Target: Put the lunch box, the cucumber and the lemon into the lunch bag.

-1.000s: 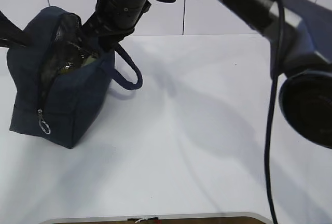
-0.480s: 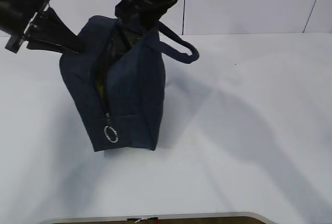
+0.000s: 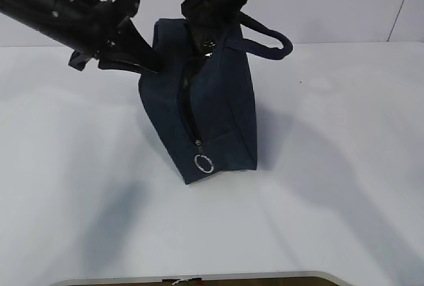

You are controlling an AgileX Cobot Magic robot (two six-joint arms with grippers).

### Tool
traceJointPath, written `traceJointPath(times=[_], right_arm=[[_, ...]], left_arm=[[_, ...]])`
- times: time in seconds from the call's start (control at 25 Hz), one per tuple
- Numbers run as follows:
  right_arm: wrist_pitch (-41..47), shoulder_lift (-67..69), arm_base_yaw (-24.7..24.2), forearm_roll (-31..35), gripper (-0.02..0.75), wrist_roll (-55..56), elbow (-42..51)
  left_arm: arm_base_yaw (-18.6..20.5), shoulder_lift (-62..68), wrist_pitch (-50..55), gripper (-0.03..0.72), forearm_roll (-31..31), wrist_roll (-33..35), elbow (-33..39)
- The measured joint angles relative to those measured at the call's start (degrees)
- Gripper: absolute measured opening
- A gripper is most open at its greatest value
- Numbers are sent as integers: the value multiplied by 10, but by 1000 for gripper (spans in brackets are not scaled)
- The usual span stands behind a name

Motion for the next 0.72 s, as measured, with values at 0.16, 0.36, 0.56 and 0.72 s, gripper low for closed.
traceJointPath(times=[0.16, 0.36, 0.56, 0.72], right_arm=[[0, 2, -6, -5, 9, 41, 1], [0, 5, -6, -5, 9, 56, 1], [-3, 14, -6, -5, 40, 97, 1], [-8, 15, -6, -5, 179, 116, 1]], left_arm=[[-6, 19, -18, 8, -4, 5, 0], [-6, 29, -21, 8, -5, 8, 0], [-6, 31, -21, 15, -5, 12, 0], [-6, 31, -18, 106, -5, 18, 0]])
